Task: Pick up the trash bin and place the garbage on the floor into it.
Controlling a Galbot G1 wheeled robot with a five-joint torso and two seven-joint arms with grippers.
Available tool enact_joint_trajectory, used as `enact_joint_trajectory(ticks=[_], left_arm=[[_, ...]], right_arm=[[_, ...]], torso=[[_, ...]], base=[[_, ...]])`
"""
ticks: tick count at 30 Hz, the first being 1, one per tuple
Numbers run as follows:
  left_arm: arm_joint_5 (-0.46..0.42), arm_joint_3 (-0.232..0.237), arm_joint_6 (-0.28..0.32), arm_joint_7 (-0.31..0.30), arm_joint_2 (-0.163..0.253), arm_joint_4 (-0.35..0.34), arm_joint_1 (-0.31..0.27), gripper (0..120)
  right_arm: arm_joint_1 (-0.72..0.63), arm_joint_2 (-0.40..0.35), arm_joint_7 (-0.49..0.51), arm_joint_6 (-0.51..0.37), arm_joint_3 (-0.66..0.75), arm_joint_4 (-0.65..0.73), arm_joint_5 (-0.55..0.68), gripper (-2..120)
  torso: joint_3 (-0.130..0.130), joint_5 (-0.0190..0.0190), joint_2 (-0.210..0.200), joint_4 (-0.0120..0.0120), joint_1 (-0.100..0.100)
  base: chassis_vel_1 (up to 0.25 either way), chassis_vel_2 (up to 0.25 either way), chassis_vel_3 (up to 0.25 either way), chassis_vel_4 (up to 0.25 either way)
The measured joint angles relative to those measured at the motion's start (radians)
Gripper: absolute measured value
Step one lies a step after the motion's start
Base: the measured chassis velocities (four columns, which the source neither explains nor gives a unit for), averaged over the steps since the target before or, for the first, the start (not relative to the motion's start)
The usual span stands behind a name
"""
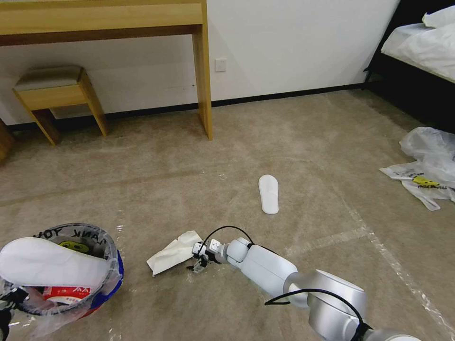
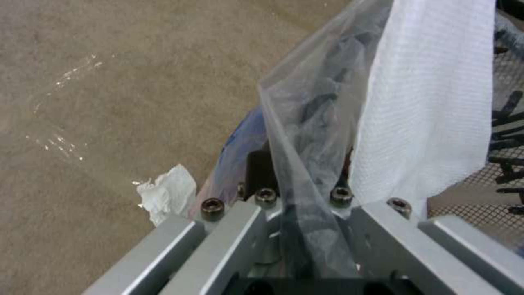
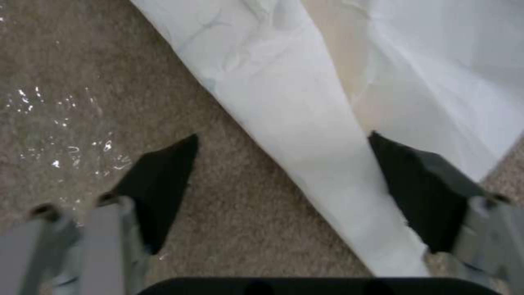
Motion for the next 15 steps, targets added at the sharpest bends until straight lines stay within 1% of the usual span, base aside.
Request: enact_joint_trajectory(ticks=[2,7,9,11,12,13,14,15], left_arm=[[0.0,0.0,-0.001,0.0,-0.001,-0.001,0.002,1],[0.0,0.0,-0.001,0.0,-0.001,-0.001,0.003,1],[0.001,0.0,-0.003,0.001,-0.002,0.0,0.002,1],[0.001,0.001,-0.003,0.001,-0.002,0.001,0.002,1],[0.002,0.002,-0.004,0.001,-0.003,0.002,0.001,1],[0.002,0.002,-0.004,0.001,-0.003,0.002,0.001,1],[0.003,0.003,-0.004,0.001,-0.004,0.002,0.0,1],[0.003,0.003,-0.004,0.001,-0.004,0.002,0.0,1]], right_arm=[[-0.002,0.002,-0.003,0.001,0.002,-0.003,-0.002,66],[-0.003,0.002,-0.003,0.001,0.006,-0.003,-0.004,61],[-0.004,-0.004,-0.002,0.003,0.006,0.001,-0.005,48],[-0.004,-0.005,-0.002,0.003,0.006,0.002,-0.005,47],[-0.004,-0.007,-0.003,0.003,0.006,0.005,-0.005,39],[-0.004,-0.007,-0.003,0.003,0.006,0.005,-0.005,39],[-0.002,-0.009,-0.004,0.003,0.006,0.005,-0.006,34],[-0.002,-0.009,-0.004,0.003,0.006,0.005,-0.006,34]], torso=[[0.0,0.0,0.0,0.0,0.0],[0.0,0.0003,0.0,0.0005,0.0],[0.0,0.0003,0.0,0.0001,0.0],[0.0,0.0002,0.0,0.0001,0.0],[0.0,0.0001,0.0,0.0001,0.0],[0.0,0.0001,0.0,0.0001,0.0],[0.0,0.0,0.0,0.0002,0.0],[0.0,0.0,0.0,0.0002,0.0]], base=[[0.0,0.0,0.0,0.0],[0.0,0.0,0.0,0.0],[0.0,0.0,0.0,0.0],[0.0,0.0,0.0,0.0],[0.0,0.0,0.0,0.0],[0.0,0.0,0.0,0.0],[0.0,0.0,0.0,0.0],[0.0,0.0,0.0,0.0]])
